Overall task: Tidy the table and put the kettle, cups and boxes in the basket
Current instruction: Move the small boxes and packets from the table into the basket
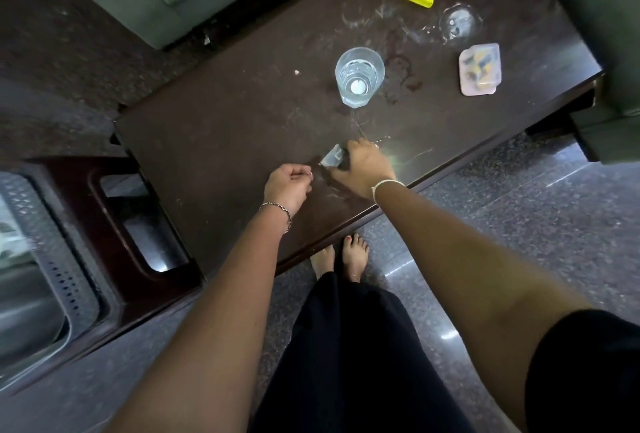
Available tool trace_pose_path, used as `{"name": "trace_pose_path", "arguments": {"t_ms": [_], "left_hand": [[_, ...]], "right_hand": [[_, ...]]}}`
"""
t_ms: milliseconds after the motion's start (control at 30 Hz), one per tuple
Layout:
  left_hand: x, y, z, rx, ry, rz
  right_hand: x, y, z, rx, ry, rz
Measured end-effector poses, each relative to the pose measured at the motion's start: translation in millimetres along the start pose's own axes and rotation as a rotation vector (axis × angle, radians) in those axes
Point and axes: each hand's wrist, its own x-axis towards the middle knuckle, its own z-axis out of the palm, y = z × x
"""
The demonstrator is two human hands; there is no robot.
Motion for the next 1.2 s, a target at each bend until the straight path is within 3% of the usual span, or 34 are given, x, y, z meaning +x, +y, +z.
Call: {"name": "trace_pose_path", "arguments": {"t_ms": [100,133,333,600,767,833,1033,1200], "left_hand": [[-11,19,0,-0.089,-0.046,-0.034],[-16,26,1,-0.097,-0.079,-0.010],[-47,77,10,-0.072,-0.249,0.216],[-59,127,36,0.031,-0.255,0.286],[-50,155,77,-0.090,-0.154,0.252],[-45,164,96,-0.130,-0.147,0.208],[-20,177,157,-0.212,-0.121,0.081],[2,180,198,-0.239,-0.068,0.014]], "right_hand": [[-18,-16,-21,0.942,-0.133,0.340],[-23,-19,-29,1.156,-0.163,0.399],[-43,-25,-74,1.453,-0.238,0.364],[-45,-14,-117,1.435,-0.053,0.418],[-25,15,-129,1.342,0.311,0.477],[-14,36,-135,1.184,0.427,0.526],[17,116,-159,0.590,0.445,0.564],[46,162,-169,0.361,0.355,0.543]]}}
